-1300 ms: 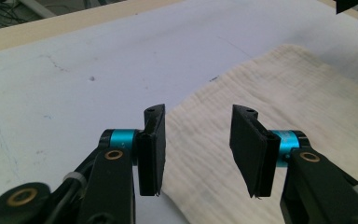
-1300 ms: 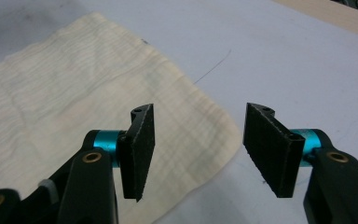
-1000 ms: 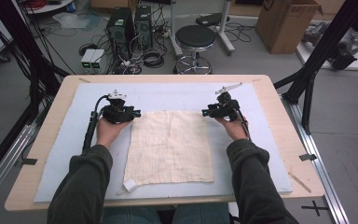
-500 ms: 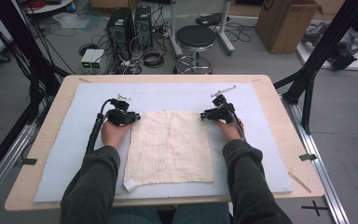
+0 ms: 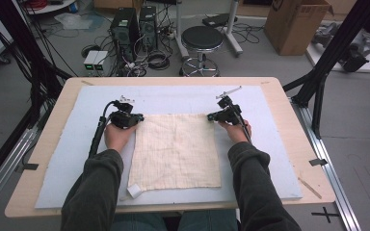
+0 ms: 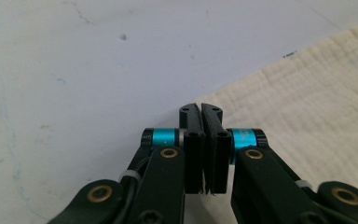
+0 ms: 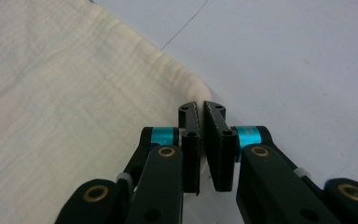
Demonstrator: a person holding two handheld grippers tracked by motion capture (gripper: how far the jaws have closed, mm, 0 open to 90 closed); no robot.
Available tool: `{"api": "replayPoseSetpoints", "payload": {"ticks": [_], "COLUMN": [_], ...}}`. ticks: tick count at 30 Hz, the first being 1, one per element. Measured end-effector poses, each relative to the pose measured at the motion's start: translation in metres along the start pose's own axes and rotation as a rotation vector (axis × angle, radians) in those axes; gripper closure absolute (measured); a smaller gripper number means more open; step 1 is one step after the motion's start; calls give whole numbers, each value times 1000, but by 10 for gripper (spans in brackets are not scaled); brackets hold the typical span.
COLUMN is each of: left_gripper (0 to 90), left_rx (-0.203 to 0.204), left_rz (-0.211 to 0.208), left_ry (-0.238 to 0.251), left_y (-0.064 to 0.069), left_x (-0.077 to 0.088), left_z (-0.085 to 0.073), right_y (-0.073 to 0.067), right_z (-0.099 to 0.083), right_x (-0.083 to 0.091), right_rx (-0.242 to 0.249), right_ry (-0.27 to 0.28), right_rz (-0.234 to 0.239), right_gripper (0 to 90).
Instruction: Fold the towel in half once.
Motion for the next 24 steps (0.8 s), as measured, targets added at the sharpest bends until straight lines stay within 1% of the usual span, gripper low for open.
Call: {"api": "replayPoseSetpoints", "payload": {"ticks": [2,4,6,7,9,10,11,12,14,16,18,19,20,22,24], "left_gripper": [875,874,875,875,874,874,874,874,874,874,874,874,874,874,874], "left_rx": [3,13,18,13,5,6,19,30,8,-3,-19,-10,-11,-16,-10], "left_rz": [-2,-3,-3,-6,-13,-15,-24,-34,-37,-48,-53,-57,-61,-58,-64], "left_ry": [15,32,53,63,83,104,126,135,119,94,97,112,115,110,112], "left_y": [-2,-4,-6,-7,-9,-10,-11,-12,-11,-9,-6,-4,-3,-3,-4], "left_x": [3,7,12,16,24,27,31,33,34,34,35,36,37,39,40], "left_z": [2,5,9,11,17,19,21,21,20,17,17,16,15,12,8], "right_y": [0,0,-1,-2,-4,-5,-6,-6,-7,-8,-9,-10,-11,-12,-13], "right_z": [4,7,12,15,22,25,25,25,24,22,21,20,20,18,16], "right_x": [4,7,10,12,17,20,22,22,22,22,23,24,26,28,31], "right_rx": [9,-3,15,10,25,28,25,25,18,9,12,16,22,19,16], "right_ry": [22,23,38,45,69,86,96,99,86,81,82,87,91,94,101], "right_rz": [-9,0,-9,-1,-6,3,4,10,18,29,33,32,33,40,49], "right_gripper": [853,853,853,853,853,853,853,853,853,854,854,853,853,853,853]}}
Point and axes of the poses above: each handheld gripper's, and its own axes: x roughly backward along the jaws, z roughly out of its top, y roughly to its right, the point moved 3 cm from there along -x, roughly forward along the jaws, and after that the axes turned 1 degree about x, right-handed, at the moved point
